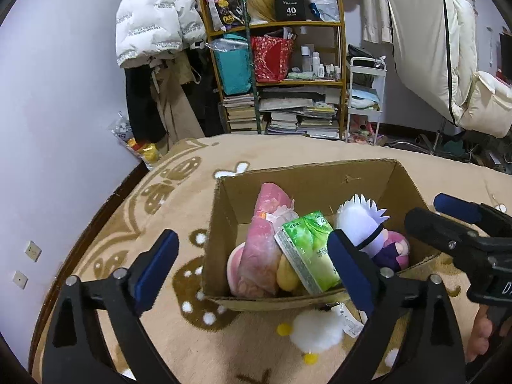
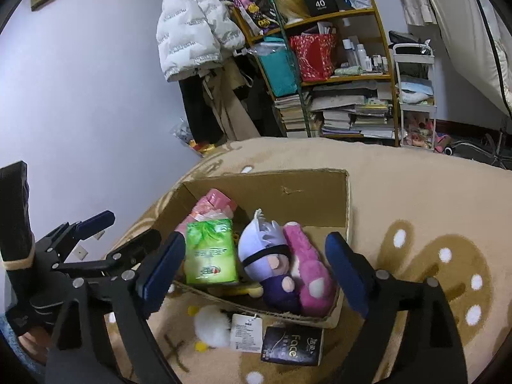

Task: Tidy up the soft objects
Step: 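Open both tools to drop the green packet and doll into the box, then lower both tools toward the white pom-pom chick and black Face tissue pack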

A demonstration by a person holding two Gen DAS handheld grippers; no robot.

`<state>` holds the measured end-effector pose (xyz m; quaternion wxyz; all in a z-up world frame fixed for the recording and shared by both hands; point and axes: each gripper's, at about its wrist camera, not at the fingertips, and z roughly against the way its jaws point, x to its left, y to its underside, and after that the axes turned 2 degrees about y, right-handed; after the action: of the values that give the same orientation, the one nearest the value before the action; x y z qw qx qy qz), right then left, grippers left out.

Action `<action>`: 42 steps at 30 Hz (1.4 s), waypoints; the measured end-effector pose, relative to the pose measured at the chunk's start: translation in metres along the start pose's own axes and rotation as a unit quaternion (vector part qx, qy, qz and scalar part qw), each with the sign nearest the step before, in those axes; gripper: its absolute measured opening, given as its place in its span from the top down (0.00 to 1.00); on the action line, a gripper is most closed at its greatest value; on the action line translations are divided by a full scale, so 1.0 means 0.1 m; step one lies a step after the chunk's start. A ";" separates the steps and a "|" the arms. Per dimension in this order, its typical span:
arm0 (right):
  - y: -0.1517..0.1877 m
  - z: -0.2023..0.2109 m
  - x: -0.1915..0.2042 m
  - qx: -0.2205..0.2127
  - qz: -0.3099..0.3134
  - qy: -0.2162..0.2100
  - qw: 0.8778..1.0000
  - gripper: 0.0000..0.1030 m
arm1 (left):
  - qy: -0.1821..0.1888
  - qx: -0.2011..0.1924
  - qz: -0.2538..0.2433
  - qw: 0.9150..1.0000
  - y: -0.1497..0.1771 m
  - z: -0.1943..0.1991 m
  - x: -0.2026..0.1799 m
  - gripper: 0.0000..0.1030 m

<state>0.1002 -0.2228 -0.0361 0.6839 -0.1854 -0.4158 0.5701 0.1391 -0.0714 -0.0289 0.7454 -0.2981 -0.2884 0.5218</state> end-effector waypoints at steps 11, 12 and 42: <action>0.06 0.36 0.18 -0.019 0.014 0.018 1.000 0.00 | -0.010 -0.022 0.010 1.000 0.05 0.47 0.08 0.02; 0.07 0.39 0.18 -0.021 0.014 0.019 1.000 0.00 | -0.011 -0.023 0.014 1.000 0.06 0.51 0.09 0.02; 0.35 0.73 0.11 -0.009 -0.002 0.052 0.999 0.00 | -0.004 0.004 0.004 1.000 0.37 0.72 -0.02 0.02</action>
<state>0.0213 -0.2190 -0.0153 0.7039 -0.2206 -0.3852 0.5545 0.0625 -0.0531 -0.0093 0.7433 -0.2944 -0.2880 0.5272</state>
